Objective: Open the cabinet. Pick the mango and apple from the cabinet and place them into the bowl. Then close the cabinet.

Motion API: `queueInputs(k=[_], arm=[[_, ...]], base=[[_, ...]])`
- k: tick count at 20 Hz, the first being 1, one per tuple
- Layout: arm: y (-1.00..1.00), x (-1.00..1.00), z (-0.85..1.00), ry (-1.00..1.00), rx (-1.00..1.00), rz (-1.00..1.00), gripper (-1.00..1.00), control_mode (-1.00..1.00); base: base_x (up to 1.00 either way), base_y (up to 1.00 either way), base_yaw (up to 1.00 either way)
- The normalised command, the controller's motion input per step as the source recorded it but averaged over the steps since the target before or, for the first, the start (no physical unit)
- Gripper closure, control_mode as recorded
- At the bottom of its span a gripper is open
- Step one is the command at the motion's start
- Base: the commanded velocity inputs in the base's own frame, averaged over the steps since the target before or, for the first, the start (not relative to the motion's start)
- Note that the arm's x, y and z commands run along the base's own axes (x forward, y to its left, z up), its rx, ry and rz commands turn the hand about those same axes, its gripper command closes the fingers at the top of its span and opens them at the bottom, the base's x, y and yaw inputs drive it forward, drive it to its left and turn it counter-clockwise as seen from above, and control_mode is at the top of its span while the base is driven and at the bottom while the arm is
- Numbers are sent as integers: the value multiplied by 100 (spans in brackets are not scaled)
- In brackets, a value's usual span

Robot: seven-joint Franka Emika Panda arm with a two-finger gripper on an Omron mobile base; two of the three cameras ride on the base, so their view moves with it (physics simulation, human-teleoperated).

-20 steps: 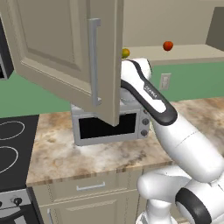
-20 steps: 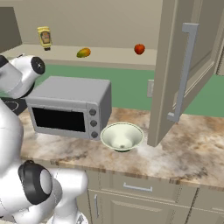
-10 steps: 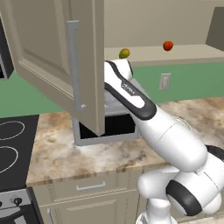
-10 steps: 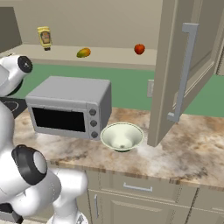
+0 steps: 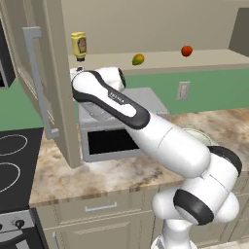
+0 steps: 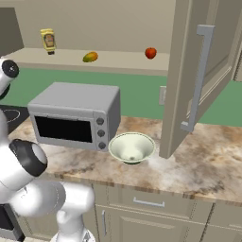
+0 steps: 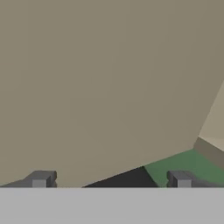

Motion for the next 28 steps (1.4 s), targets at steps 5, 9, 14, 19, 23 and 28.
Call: queueInputs(k=[5, 9, 14, 19, 23, 28], arm=[[-13, -15, 1, 0, 1, -2, -100, -100], [-98, -91, 8, 0, 11, -17, -100, -100], [-100, -80, 4, 6, 10, -28, -100, -100], [-100, -59, 6, 22, 10, -41, -100, -100], [-100, -45, 26, 29, 14, -47, -100, -100], [-88, -15, 60, 32, 14, -45, -100, -100]], base=[[0, 0, 0], [0, 0, 0], [0, 0, 0], [0, 0, 0], [0, 0, 0], [0, 0, 0]])
